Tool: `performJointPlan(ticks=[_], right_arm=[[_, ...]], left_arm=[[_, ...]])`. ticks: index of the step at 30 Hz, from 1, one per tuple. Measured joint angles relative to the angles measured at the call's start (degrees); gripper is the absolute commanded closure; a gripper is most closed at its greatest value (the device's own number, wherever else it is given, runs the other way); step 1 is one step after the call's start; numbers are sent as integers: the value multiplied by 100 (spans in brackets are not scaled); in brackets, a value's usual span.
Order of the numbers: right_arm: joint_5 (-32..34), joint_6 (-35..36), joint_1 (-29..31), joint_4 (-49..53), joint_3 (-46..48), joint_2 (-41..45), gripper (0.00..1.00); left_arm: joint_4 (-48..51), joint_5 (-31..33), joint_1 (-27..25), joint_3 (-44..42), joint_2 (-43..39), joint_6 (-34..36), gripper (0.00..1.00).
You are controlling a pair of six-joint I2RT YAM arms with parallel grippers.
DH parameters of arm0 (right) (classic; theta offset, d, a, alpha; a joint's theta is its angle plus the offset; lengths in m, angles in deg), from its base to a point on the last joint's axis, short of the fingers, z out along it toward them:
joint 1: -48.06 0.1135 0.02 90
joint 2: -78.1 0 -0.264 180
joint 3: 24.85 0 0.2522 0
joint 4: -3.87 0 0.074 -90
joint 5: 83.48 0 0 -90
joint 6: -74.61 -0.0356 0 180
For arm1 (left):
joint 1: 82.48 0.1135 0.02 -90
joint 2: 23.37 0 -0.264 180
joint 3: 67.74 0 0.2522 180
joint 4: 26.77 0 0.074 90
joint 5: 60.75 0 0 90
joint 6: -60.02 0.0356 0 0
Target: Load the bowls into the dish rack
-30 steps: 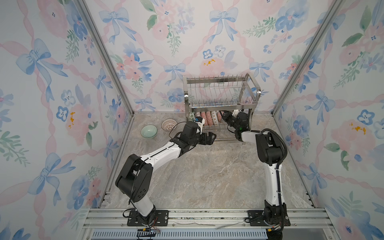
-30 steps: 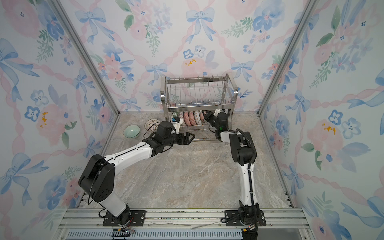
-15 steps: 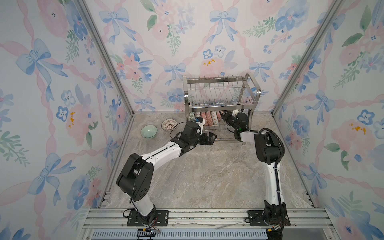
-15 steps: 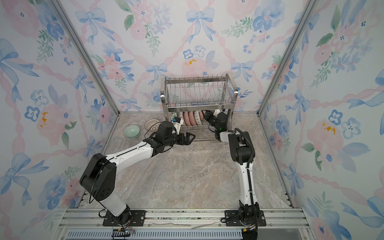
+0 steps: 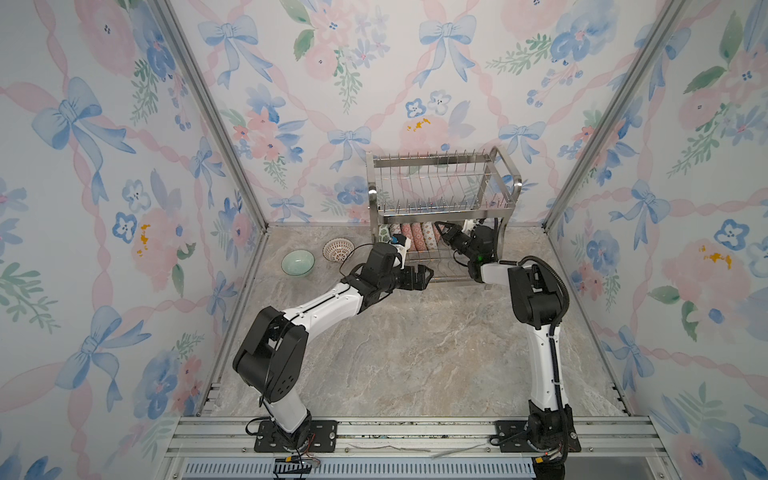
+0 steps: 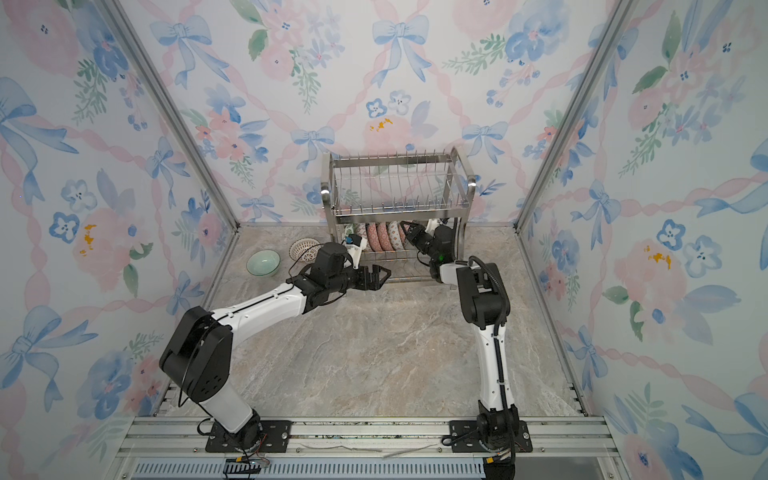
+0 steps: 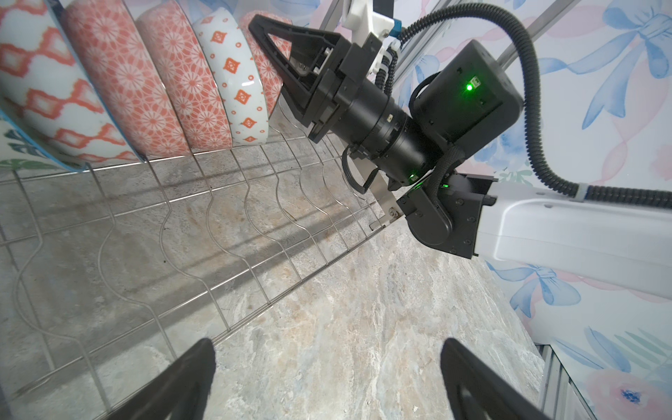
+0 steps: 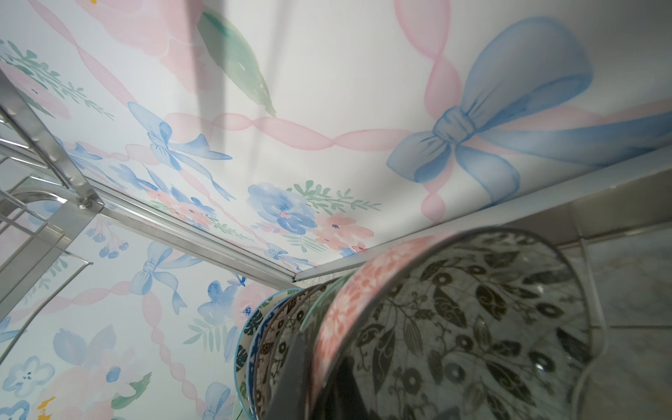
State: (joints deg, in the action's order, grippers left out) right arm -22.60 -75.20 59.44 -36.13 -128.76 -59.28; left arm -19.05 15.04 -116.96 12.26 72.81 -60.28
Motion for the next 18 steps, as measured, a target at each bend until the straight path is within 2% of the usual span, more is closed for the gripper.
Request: performJointPlan(ticks=[18], right_arm=[[-422, 1088, -42, 1040, -201, 170, 85]], left_arm=[[4, -20, 2, 0, 7, -39, 2]])
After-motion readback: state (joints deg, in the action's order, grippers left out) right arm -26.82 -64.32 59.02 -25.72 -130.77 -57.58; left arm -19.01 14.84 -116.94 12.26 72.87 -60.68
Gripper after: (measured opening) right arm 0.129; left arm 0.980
